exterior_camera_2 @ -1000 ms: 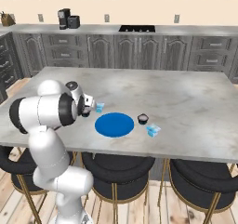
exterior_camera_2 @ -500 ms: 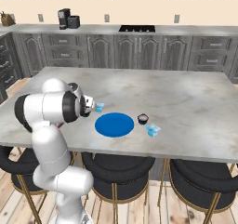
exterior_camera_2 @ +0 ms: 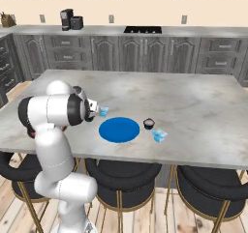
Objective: Place two yogurt containers on each plate.
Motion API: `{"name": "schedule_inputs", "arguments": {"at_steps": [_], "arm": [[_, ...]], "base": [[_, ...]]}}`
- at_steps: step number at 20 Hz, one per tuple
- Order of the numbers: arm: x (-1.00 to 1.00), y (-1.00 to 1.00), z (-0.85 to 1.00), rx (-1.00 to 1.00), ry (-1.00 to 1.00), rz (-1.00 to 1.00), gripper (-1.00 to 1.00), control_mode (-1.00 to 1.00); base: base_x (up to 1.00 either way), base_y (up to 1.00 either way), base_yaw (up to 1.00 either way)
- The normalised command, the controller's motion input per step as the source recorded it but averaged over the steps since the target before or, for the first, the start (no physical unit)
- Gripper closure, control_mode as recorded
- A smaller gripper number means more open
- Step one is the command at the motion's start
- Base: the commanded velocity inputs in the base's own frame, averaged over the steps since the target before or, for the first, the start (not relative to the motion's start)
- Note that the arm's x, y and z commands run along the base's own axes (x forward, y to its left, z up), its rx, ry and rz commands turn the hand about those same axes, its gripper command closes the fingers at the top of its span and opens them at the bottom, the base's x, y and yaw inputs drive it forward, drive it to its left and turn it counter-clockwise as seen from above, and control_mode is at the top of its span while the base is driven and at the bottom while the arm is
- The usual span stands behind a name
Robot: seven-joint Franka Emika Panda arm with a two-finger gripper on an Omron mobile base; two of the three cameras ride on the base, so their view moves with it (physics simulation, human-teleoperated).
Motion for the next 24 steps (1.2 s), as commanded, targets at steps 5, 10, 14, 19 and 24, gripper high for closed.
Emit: {"name": "schedule_inputs", "arguments": {"at_steps": [5,10,14,19,24], "arm": [[0.11,0.0,-0.03,0.0,0.07,0.0,-1.0,-1.0],[0.11,0.0,-0.06,0.0,0.06,0.0,-1.0,-1.0],[0.07,0.0,-0.09,0.0,0.02,0.0,-1.0,-1.0],[0.02,0.0,-0.07,0.0,0.0,0.0,-1.0,-1.0],[0.0,0.0,-0.11,0.0,0.0,0.0,-1.0,-1.0]], "base": [[0.0,0.0,0.0],[0.0,0.0,0.0],[0.0,0.0,0.0],[0.0,0.0,0.0],[0.0,0.0,0.0]]}}
